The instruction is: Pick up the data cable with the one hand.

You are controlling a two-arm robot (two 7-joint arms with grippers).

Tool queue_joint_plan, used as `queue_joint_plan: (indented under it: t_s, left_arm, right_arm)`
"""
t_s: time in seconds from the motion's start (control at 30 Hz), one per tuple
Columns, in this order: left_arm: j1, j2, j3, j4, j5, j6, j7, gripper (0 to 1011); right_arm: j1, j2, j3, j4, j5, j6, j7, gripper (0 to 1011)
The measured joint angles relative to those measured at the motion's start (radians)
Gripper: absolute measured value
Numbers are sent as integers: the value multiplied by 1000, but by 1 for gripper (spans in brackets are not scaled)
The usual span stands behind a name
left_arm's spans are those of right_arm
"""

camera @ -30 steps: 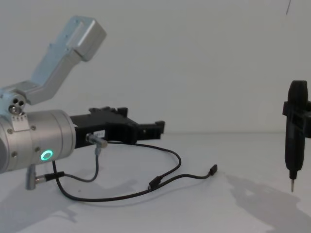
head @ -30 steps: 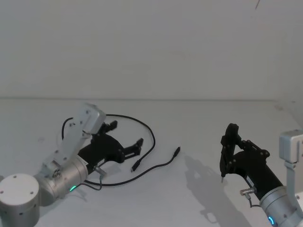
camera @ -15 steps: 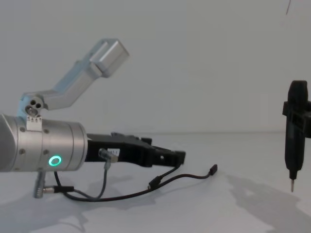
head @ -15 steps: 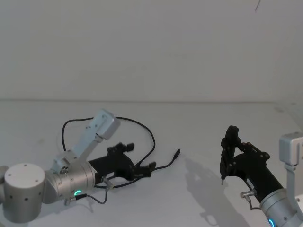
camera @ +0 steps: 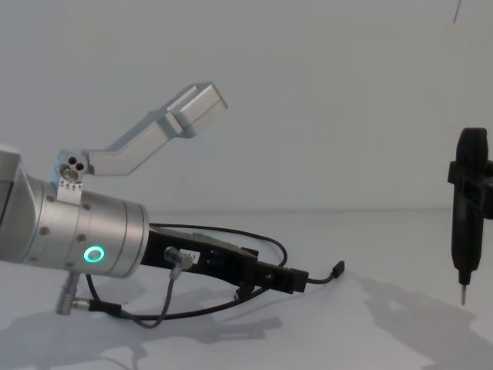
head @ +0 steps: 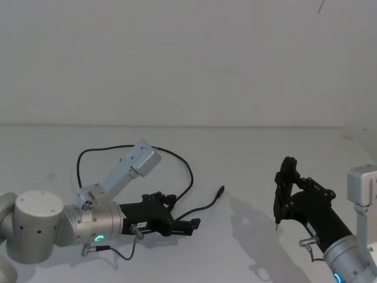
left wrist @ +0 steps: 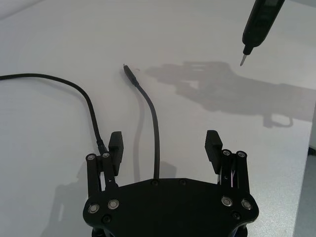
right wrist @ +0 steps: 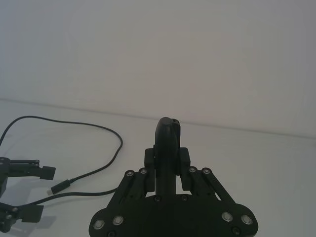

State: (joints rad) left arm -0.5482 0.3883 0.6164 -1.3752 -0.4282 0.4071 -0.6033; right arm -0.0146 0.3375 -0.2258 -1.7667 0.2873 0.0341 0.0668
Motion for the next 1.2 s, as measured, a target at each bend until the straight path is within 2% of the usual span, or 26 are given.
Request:
queue_joint_plan:
  t_s: [0.4,0.93,1.2]
  left_arm:
    - [-45,-17,35,44,6,13,-16,1001]
    - [-107,-44,103,109,50,0,-35,1000]
    - [-123,-45,121,122,73,10,-33,844]
  right_arm:
    - [0,0,0,0,0,0,0,279]
    - [0,0,0,0,0,0,0,279]
    - [0,0,0,0,0,0,0,279]
